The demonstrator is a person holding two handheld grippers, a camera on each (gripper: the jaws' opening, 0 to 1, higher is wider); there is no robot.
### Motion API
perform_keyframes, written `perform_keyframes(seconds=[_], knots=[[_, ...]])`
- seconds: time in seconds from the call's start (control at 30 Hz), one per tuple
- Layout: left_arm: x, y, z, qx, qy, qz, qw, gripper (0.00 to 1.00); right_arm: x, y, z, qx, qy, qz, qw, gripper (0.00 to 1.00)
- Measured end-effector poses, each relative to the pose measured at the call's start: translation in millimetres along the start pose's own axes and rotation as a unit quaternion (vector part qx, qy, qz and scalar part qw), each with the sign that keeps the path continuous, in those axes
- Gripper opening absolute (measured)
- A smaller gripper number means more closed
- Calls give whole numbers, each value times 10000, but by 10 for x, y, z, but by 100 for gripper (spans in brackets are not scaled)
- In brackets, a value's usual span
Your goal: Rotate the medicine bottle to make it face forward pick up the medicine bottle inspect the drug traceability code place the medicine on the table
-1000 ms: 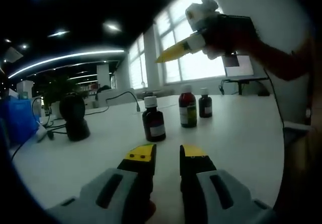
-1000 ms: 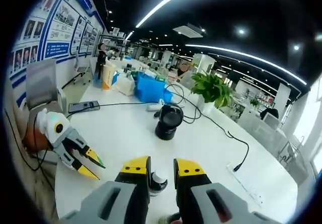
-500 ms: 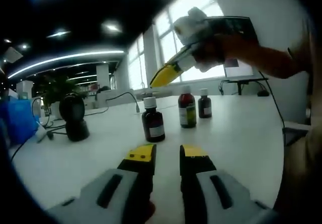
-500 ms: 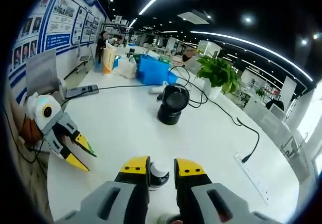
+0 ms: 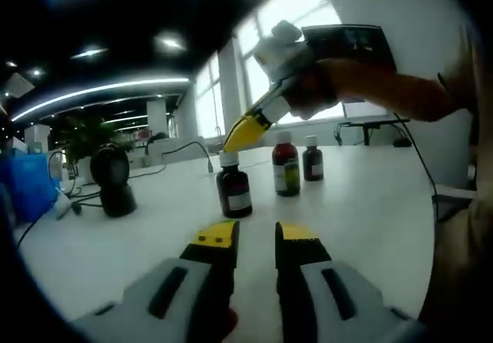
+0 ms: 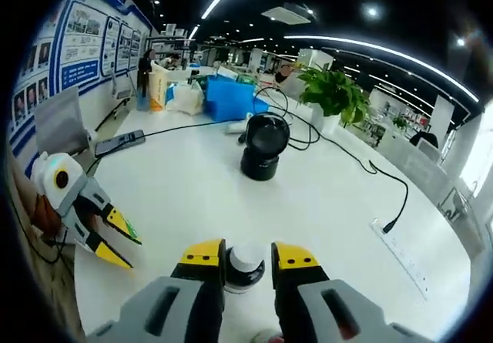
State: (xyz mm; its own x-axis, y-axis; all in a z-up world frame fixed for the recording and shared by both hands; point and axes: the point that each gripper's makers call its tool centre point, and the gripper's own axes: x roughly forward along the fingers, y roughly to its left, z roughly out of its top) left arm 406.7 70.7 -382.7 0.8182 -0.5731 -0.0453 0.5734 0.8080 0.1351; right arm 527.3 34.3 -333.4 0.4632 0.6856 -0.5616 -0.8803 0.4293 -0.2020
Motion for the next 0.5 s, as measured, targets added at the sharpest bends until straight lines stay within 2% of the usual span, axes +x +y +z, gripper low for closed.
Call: perform_keyframes(seconds=[0.5], knots=[[-4, 1, 1, 0, -3, 1, 10000, 11, 150, -42, -78, 467, 60, -96, 9988, 19]])
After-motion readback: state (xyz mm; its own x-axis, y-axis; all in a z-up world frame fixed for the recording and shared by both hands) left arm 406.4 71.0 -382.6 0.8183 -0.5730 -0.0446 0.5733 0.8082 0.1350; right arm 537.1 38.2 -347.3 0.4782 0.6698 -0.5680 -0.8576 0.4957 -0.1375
